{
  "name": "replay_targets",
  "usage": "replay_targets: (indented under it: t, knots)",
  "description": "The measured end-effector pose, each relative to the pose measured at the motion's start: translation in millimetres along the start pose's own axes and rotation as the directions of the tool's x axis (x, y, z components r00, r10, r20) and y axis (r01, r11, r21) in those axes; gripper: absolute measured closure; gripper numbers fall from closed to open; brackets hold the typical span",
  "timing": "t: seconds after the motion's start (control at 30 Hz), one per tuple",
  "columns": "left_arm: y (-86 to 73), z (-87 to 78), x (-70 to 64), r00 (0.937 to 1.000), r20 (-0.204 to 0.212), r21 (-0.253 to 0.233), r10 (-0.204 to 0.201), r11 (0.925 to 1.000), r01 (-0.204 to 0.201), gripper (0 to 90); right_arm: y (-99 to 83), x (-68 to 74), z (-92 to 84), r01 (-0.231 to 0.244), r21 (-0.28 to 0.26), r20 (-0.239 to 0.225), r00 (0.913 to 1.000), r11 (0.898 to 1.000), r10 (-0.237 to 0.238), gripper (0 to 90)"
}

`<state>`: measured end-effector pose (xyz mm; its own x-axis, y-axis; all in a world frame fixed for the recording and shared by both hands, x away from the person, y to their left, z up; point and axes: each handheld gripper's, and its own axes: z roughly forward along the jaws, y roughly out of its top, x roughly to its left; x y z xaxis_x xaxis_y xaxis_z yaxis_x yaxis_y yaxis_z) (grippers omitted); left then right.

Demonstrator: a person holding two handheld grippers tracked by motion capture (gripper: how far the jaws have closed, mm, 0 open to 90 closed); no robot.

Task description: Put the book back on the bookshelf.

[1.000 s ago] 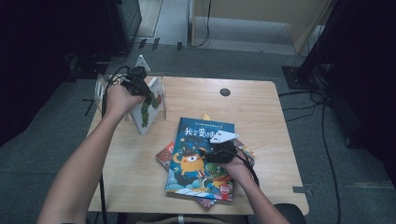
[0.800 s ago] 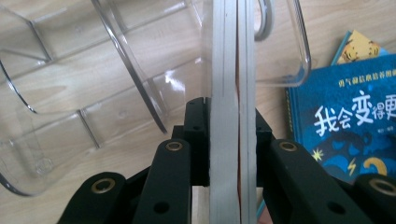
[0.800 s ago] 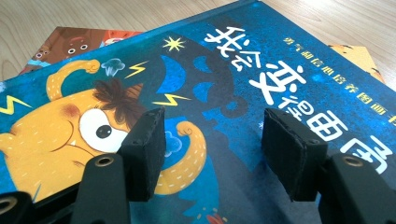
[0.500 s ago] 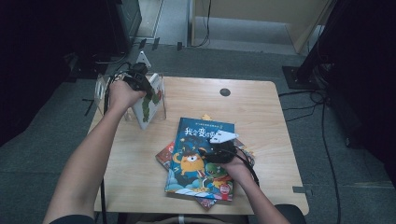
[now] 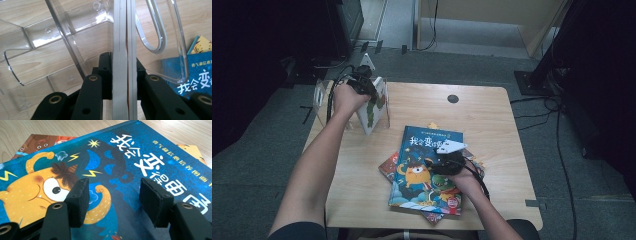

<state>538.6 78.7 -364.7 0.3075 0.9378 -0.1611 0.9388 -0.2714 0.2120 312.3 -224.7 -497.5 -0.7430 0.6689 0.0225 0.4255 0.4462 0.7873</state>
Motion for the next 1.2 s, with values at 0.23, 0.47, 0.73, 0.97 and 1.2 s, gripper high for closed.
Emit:
replay_targets:
  t: [0.23,0.47,0.73,0.97,1.2]
  knots:
    - [2.5,6.9,1.3,1.0000,-0.008,-0.002,0.003,1.0000,-0.003,77.1,-0.1,-0.1,0.0,0.001,0.000,0.000,1.0000,1.000,-0.001,41.7]
    - [3.4,11.4,1.7,0.9999,-0.013,-0.002,0.009,1.0000,-0.009,76.5,-0.1,-0.1,0.0,0.000,-0.001,-0.001,1.0000,1.000,0.000,41.9]
    - [3.6,10.3,2.8,1.0000,-0.006,-0.007,0.004,1.0000,-0.004,76.3,-0.2,-0.2,0.0,0.001,-0.001,-0.001,1.0000,1.000,-0.001,41.9]
    - [3.0,6.5,4.6,1.0000,0.004,-0.022,0.003,0.9998,-0.003,75.8,-0.2,-0.1,0.0,0.001,-0.001,-0.001,1.0000,1.000,-0.001,41.9]
    - [1.3,-2.9,7.8,0.9993,0.035,-0.046,-0.011,0.9989,0.013,74.7,-0.2,0.0,-0.1,0.000,-0.001,-0.001,1.0000,1.000,0.000,41.9]
